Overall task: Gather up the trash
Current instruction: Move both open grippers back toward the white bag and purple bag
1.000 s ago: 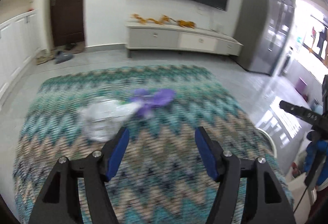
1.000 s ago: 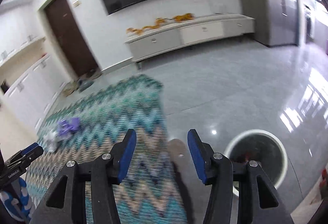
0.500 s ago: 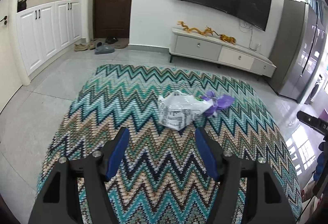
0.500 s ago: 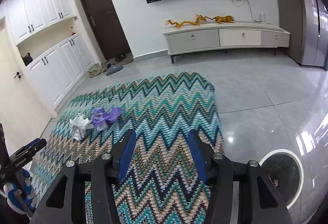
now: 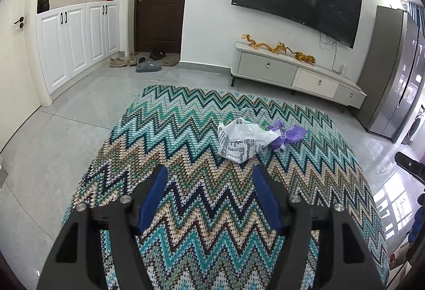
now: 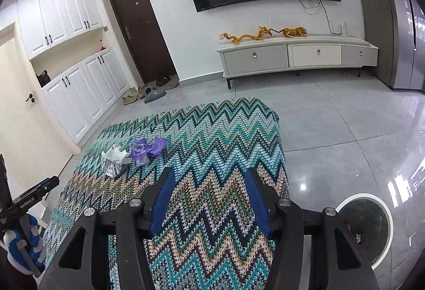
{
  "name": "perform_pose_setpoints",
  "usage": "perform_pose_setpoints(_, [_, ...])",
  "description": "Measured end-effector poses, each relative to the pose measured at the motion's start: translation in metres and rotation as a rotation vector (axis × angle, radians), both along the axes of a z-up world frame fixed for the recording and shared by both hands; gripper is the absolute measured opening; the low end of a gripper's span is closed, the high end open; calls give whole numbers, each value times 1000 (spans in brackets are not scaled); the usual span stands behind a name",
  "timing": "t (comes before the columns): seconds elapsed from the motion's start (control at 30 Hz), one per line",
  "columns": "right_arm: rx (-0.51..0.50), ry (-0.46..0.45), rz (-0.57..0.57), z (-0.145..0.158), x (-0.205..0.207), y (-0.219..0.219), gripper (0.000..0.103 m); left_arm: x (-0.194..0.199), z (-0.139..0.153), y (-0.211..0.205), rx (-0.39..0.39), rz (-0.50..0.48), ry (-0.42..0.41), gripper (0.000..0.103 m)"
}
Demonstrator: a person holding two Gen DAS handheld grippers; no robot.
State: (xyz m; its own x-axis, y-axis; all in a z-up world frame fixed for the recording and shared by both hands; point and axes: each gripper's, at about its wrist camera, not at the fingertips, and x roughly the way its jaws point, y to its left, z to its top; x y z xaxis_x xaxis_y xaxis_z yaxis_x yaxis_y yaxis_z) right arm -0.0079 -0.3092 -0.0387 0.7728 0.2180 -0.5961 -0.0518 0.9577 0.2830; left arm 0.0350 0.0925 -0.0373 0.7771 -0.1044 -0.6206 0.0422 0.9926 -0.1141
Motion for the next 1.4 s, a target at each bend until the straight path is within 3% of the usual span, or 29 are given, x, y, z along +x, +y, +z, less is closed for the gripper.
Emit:
perform_pose_setpoints(0.3, [-7, -44, -13, 14, -31, -2, 58, -27, 16, 12, -13, 62, -82, 65])
perform_pose_setpoints(0.53, [-28, -103, -32, 30, -58, 3, 73, -55, 29, 9, 20, 64, -166, 65])
perform_pose_setpoints(0.83, [-83, -173, -40, 52, -83, 17, 83, -72, 34, 14, -4, 46, -156, 65])
perform_pose_setpoints(1.4, [-65, -183, -51, 47, -87, 11, 85, -73, 25, 18, -4, 63, -119, 65])
